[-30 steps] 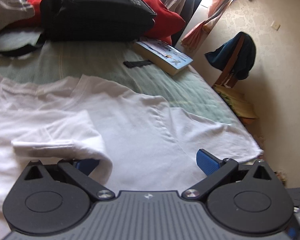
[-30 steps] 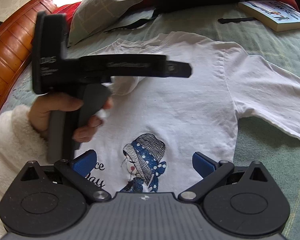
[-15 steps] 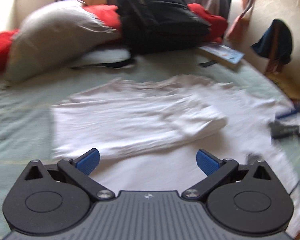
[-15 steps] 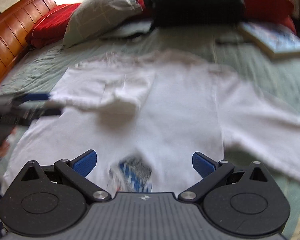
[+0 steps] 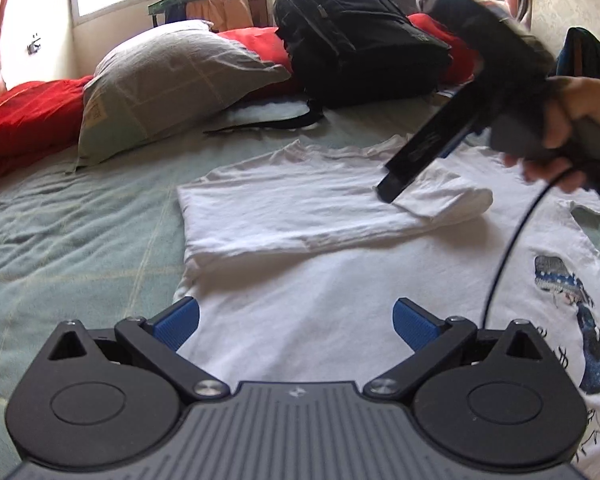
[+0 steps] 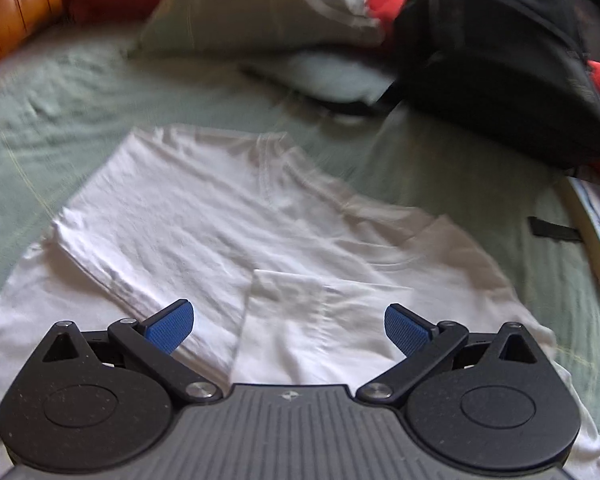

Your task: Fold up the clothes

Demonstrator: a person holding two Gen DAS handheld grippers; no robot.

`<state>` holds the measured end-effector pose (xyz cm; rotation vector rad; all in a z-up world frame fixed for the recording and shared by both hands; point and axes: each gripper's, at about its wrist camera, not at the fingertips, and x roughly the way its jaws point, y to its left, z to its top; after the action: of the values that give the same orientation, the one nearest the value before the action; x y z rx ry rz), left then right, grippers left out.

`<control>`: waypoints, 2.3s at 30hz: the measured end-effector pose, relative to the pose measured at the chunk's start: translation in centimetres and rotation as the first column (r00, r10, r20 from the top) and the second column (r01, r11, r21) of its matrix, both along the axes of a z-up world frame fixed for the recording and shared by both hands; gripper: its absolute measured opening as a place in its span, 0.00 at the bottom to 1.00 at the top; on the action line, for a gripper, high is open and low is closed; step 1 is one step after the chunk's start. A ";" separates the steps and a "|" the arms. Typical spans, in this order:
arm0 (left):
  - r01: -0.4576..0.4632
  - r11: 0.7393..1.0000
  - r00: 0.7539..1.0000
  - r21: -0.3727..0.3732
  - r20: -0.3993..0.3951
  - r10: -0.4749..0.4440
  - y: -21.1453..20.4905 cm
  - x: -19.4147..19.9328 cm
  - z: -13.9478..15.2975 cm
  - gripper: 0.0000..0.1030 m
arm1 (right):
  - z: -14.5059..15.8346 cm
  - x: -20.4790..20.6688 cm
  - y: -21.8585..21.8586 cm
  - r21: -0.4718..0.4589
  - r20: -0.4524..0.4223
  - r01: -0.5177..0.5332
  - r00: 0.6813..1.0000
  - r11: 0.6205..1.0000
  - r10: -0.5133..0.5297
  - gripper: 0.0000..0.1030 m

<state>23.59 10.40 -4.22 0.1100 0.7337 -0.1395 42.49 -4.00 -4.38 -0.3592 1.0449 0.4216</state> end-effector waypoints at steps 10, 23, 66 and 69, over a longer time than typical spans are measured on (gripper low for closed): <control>-0.015 1.000 1.000 0.009 -0.008 0.015 0.7 -0.8 -0.4 0.99 | -2.2 1.9 -1.7 -0.151 -0.008 0.127 0.992 0.980 -0.130 1.00; 0.034 0.999 0.999 0.027 0.006 -0.034 -1.3 -1.0 0.4 0.99 | 0.4 1.0 -14.6 -0.152 0.089 0.380 0.925 0.913 -0.370 1.00; 0.068 0.996 0.997 0.058 -0.028 -0.067 -3.0 -0.4 0.2 0.99 | 3.2 -1.3 -18.6 0.133 0.097 0.308 0.942 0.942 -0.321 1.00; 0.061 0.997 0.998 0.052 -0.037 -0.059 -2.7 -0.2 0.1 0.99 | 2.4 -1.4 -17.1 0.345 0.010 0.193 0.978 0.918 -0.209 1.00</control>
<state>23.37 7.74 -4.16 0.1809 0.7696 -0.1796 41.14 -21.08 -1.96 0.0514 0.9310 0.3990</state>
